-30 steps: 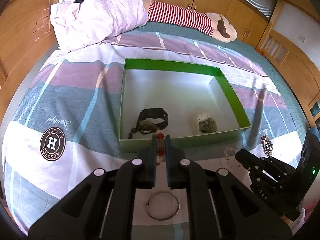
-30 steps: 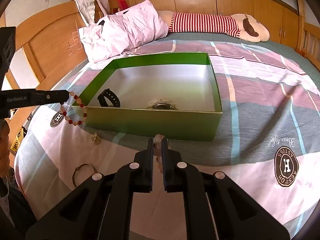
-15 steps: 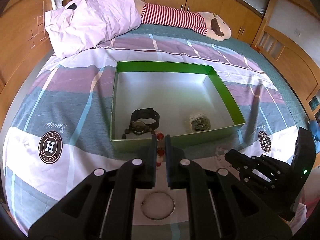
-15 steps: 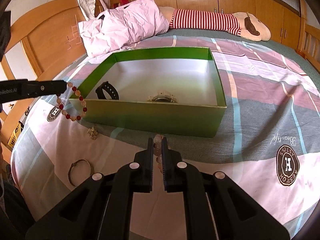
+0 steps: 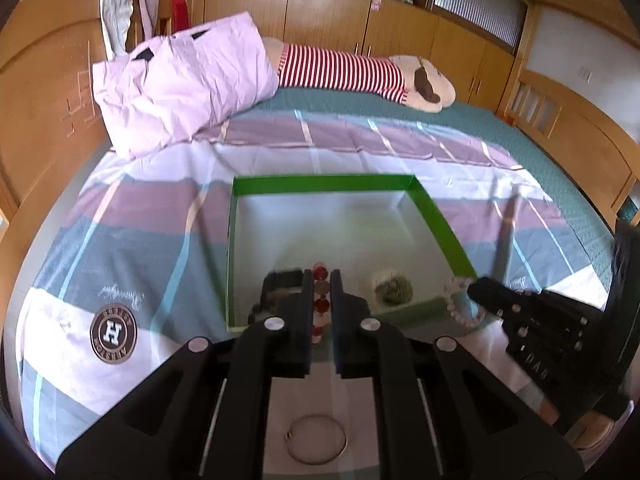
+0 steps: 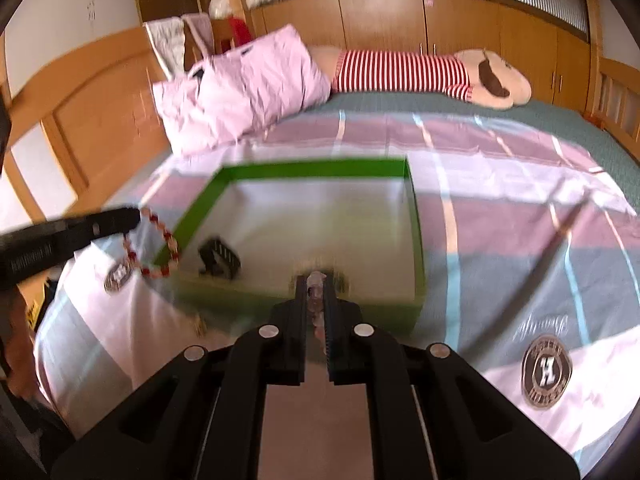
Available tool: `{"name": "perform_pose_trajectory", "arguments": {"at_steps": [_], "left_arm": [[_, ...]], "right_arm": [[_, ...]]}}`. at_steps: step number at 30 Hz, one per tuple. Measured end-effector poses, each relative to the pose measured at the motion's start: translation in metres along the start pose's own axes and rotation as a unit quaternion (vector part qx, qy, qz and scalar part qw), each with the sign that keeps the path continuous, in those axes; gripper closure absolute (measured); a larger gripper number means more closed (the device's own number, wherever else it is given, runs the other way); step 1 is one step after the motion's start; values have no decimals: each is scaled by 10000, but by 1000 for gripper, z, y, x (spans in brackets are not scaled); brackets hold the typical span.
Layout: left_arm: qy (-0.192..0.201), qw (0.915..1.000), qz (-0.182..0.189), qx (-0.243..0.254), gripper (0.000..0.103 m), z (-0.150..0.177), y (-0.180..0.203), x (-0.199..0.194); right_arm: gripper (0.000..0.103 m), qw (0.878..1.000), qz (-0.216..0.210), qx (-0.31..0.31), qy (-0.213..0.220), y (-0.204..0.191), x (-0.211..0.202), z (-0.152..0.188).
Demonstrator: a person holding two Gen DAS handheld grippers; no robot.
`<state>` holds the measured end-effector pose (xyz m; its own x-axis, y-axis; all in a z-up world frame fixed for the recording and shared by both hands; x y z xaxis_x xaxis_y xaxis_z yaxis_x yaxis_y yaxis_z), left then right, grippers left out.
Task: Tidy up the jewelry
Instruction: 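Carry both bead bracelets into the green box and open both tools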
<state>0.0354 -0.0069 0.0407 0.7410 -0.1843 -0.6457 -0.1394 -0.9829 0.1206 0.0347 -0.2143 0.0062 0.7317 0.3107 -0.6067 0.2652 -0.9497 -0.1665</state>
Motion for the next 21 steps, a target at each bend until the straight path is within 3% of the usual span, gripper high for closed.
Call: {"name": "perform_pose_trajectory", "arguments": {"at_steps": [5, 9, 12, 21], "left_arm": [[151, 9999, -64, -26, 95, -17, -1, 7], [-4, 9998, -106, -178, 95, -26, -9, 21], [-70, 9995, -80, -314, 95, -31, -16, 31], [-439, 9973, -99, -572, 95, -19, -32, 65]], "right_arm": [[95, 9999, 15, -20, 152, -4, 4, -28], [96, 9998, -91, 118, 143, -7, 13, -42], [95, 9996, -186, 179, 116, -6, 18, -38], [96, 9988, 131, 294, -364, 18, 55, -10]]}}
Point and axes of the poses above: each gripper's, at about its wrist camera, not at the fingertips, and x roughly the way its jaws point, y to its right, z to its underside, the point moved 2 cm from there along x, roughly the way its jaws point, and after that the axes turned 4 degrees about y, right-handed, at the moved point
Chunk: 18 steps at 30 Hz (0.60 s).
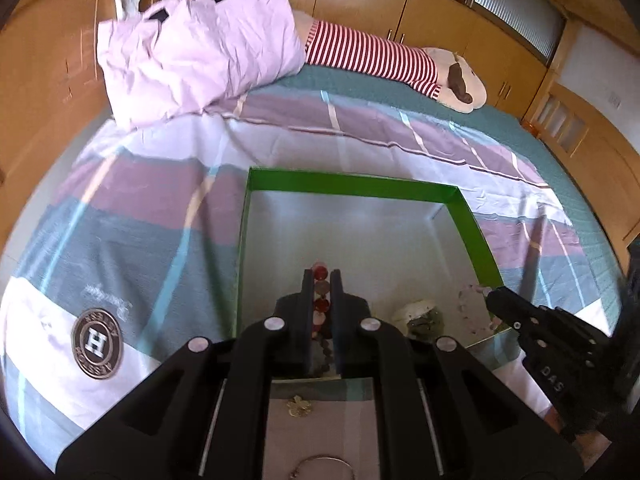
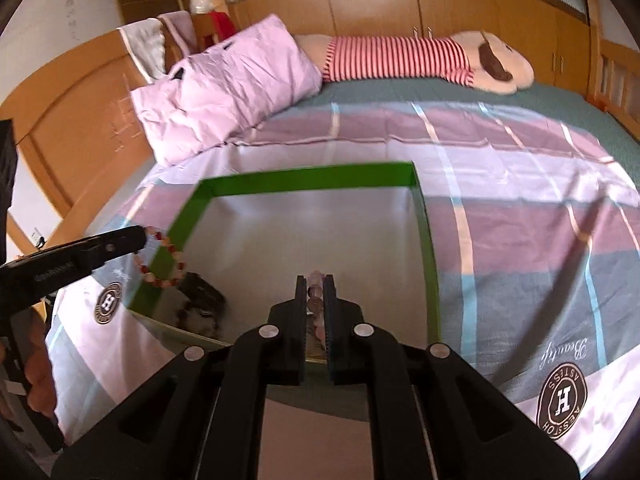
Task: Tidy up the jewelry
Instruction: 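Carry both bead bracelets into the green box and open both tools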
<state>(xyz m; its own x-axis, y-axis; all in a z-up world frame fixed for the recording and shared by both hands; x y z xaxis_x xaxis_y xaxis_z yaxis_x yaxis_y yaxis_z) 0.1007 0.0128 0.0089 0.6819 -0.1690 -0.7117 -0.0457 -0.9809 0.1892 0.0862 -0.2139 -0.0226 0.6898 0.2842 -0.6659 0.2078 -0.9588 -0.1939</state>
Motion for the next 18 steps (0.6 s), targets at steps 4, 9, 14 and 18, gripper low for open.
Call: {"name": "perform_pose_trajectory", "arguments": {"at_steps": [4, 9, 14, 18], "left_arm": [[117, 9999, 63, 86, 96, 0, 4, -3], [78, 9990, 341, 284, 95, 8, 24, -1], [-158, 9986, 307, 393, 95, 17, 32, 16], [-285, 9980, 327, 463, 95, 22, 35, 22]], "right_arm": [[95, 9999, 74, 146, 47, 12, 0, -3], [95, 9998, 131, 181, -3, 18, 5, -3], [95, 9993, 249, 178, -208, 20, 16, 4], [84, 9996, 203, 125, -153, 16, 11, 4]]}}
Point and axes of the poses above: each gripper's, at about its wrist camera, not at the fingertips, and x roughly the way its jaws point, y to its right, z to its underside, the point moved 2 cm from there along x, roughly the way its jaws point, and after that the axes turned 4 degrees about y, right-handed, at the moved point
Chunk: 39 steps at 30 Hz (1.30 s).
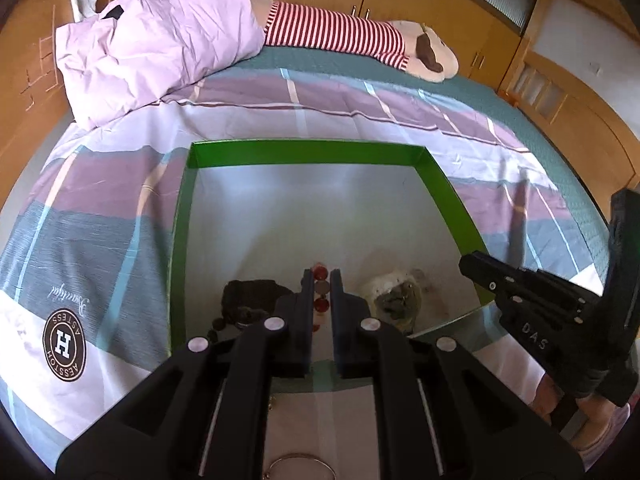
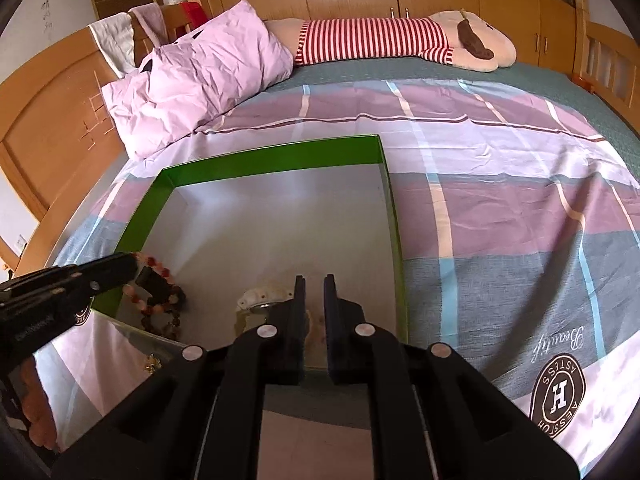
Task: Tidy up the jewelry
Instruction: 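Carry both bead bracelets into the green box and open both tools, then move the right tool over the silver bangle and close on it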
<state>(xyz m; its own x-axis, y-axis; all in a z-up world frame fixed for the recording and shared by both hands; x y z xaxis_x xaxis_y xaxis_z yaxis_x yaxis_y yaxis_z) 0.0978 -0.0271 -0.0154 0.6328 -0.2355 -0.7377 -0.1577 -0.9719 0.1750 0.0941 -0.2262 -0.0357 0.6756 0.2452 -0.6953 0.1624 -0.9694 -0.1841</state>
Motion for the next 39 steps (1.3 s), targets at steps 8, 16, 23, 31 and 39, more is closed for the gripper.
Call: {"name": "perform_pose_trajectory", "arguments": {"at_steps": [8, 16, 23, 31, 39], "left_arm": [[81, 9999, -18, 71, 91, 0, 5, -9], [46, 9999, -64, 65, 71, 2, 6, -14], [70, 9991, -218, -363, 34, 4, -29, -50], [-806, 9836, -958, -1301, 31, 38, -113, -58], [-1273, 9806, -1084, -1027, 28, 55, -108, -35]], "right_arm": [[63, 9996, -248, 6, 91, -13, -18, -2], [40, 9983, -578, -49, -27, -31, -35, 13], [25, 9835, -1392, -417, -1078, -73, -16, 93], [14, 9619, -1479, -1941, -1235, -154, -6, 138], [42, 9658, -1405, -1721, -1336, -143, 7, 139]]}}
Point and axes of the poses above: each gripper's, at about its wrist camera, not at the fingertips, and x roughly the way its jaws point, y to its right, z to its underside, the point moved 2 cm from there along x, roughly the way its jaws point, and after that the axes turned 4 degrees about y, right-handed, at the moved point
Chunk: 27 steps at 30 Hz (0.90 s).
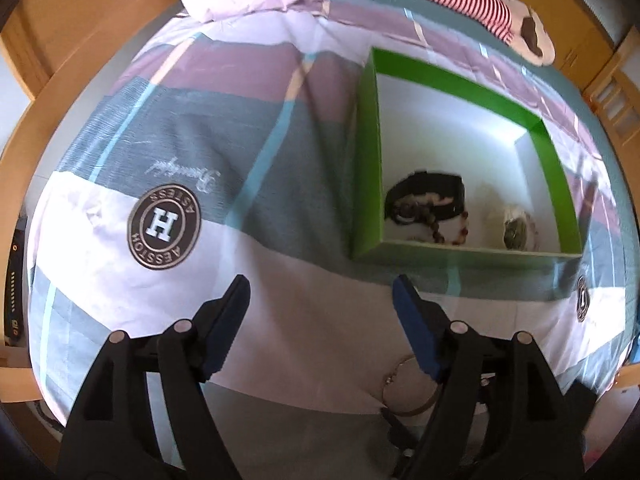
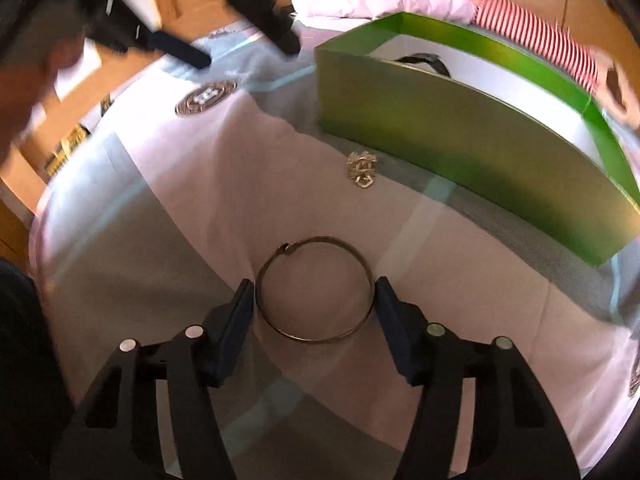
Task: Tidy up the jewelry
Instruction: 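Move the right tool over the silver bangle and close on it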
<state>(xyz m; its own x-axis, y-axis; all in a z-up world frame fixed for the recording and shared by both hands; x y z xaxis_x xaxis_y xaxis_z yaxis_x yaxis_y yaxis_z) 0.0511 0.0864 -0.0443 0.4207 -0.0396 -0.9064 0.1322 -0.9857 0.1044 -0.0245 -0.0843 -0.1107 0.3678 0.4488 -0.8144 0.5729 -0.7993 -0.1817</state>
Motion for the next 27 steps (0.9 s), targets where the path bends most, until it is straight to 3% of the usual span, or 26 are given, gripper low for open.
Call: {"name": "perform_pose_trajectory", "arguments": {"at_steps": [1, 3, 10, 14, 16, 18, 23, 27], "left_arm": [[-40, 10000, -13, 55, 27, 2, 5, 3], [-148, 9997, -31, 168, 27, 6, 12, 12], [-397, 9985, -37, 371, 26, 12, 31, 36], [-525, 9973, -74, 511, 26, 17, 41, 49], [-598, 9965, -128, 574, 26, 21, 46, 57], [-682, 9957, -184, 607, 26, 25, 46, 65], [-700, 9954, -333, 560, 41, 27, 39, 69], [-710, 9956, -371, 489, 41, 28, 29, 66]], "right_arm": [[42, 9999, -54, 85, 10, 5, -3, -1], [63, 9996, 272, 61, -19, 15, -8, -3], [63, 9955, 301, 896, 52, 64, -21, -11], [63, 9964, 289, 788, -69, 58, -17, -7], [59, 9971, 225, 713, -121, 54, -14, -5], [47, 9981, 126, 589, -146, 44, -11, -4], [37, 9997, 110, 139, -152, 22, -4, 1], [27, 9992, 310, -239, -62, 3, 4, 6]]}}
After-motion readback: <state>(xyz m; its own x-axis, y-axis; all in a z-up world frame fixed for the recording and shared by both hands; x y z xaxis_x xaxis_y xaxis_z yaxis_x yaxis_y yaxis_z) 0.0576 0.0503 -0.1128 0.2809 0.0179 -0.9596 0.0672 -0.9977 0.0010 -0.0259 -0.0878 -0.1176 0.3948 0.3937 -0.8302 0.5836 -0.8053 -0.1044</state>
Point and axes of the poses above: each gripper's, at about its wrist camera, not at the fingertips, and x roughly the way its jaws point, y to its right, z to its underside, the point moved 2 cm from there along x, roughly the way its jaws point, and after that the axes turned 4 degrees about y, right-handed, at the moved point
